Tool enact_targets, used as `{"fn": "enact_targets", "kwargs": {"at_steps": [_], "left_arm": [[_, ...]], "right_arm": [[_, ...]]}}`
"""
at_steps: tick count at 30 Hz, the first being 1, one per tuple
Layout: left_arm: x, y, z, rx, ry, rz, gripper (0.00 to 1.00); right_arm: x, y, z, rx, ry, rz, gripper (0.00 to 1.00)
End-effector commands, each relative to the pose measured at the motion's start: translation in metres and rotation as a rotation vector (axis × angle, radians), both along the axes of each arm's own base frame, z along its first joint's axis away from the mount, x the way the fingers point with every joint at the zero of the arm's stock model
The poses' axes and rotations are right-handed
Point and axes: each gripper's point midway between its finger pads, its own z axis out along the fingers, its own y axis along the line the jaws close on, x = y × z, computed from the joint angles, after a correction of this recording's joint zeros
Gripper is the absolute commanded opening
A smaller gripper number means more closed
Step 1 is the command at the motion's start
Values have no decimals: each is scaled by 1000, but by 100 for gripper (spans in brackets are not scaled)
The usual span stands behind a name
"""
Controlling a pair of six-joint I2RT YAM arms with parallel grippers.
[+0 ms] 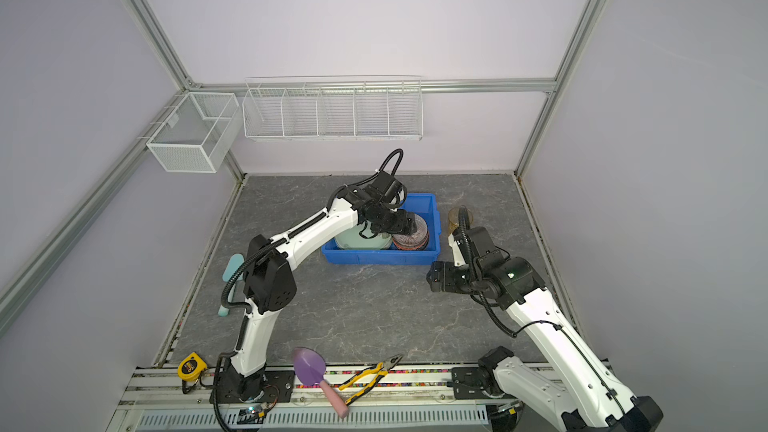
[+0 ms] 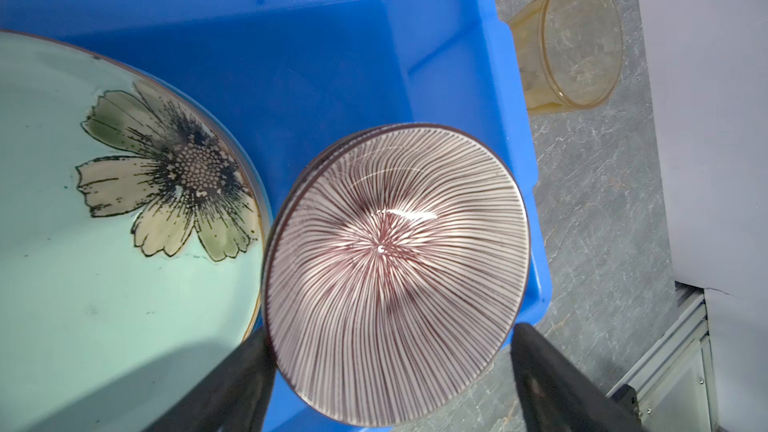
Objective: Place the mixed dishes into the plastic bin
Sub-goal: 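Open the left gripper to release the striped bowl onto the stack, then raise the left gripper from the bin while the right gripper moves to the amber cup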
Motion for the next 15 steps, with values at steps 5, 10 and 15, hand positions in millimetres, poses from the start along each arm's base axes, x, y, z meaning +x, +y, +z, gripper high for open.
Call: {"fn": "enact_targets", "kwargs": {"at_steps": [5,10,15], "left_arm": [[-7,9,32,-4,-53,-3,89],[-11,15,51,-26,-80,1,91],[-12,26,69,-24,-116,9,94]], "right_arm": [[9,-22,17,-71,-49,-52,89],[20,-31,26,-105,-66,-76,89],[39,-43,35,-118,-67,-111,89]]}}
